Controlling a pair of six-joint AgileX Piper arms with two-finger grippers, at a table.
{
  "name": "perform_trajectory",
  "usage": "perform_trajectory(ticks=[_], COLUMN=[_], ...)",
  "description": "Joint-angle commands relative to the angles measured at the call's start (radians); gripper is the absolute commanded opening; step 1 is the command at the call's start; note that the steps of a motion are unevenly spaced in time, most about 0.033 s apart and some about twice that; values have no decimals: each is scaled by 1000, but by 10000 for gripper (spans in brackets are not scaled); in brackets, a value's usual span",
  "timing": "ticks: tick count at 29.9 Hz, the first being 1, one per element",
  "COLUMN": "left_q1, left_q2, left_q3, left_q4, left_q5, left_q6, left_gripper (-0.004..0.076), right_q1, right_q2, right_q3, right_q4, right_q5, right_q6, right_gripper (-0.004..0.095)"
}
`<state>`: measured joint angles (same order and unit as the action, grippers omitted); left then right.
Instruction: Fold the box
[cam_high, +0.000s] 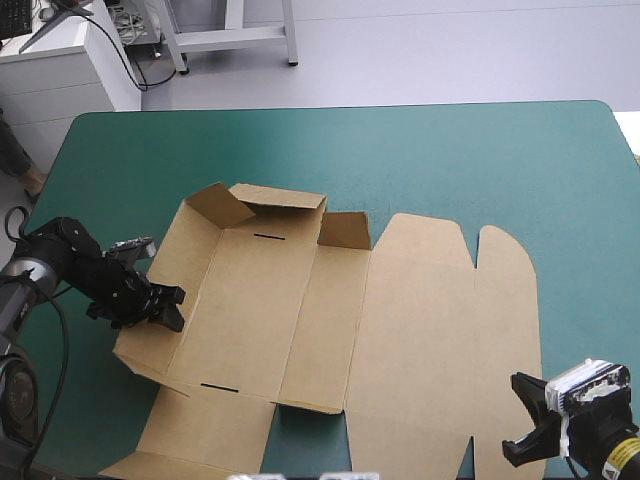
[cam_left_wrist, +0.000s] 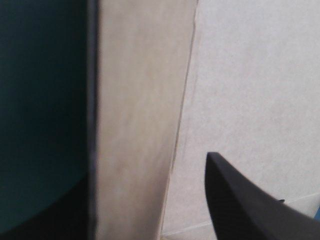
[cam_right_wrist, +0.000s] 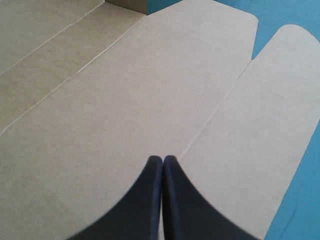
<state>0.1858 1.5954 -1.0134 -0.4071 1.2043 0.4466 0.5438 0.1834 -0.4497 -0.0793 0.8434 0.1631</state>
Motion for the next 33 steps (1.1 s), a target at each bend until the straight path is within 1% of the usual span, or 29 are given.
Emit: perform_trajectory(ticks=[1,3,4,8,10,14,18,20,27,33], left_q1=[3,3,3,1,-8,-56,-166,-242,-479,-607], left_q2=[-21,-21,-21,-21,-21,-21,-21,-21,-21,-21], left_q3=[-30,-34,-36,-72,-101,-185,-293,-342,-511,-597], left_q4=[-28,-5,2,4,4,24,116,173,412,554], left_q5=[46,46,48,90,95,69,29,-2,-144,-252], left_q6=[1,5,12,72,91,114,126,163,193,268], left_gripper=[181,16,-5,-8,-8,-8,-8,-8,-8,-8], right_q1=[-4,-4,-4,-4,-4,-4,-4,-4,-4,-4], right_q2=[11,11,11,11,11,11,11,11,11,11], right_q3=[-25,-25,-25,-25,-25,-25,-25,-25,-25,-25], right_q4=[-5,-5,-5,-5,-5,-5,-5,-5,-5,-5], right_q5=[-70,-70,-70,-70,-71,-71,-71,-71,-71,-71], right_q6=[-4,-4,-4,-4,-4,-4,-4,-4,-4,-4], right_gripper=[-17,-17,-17,-17,-17,-17,-17,-17,-17,-17])
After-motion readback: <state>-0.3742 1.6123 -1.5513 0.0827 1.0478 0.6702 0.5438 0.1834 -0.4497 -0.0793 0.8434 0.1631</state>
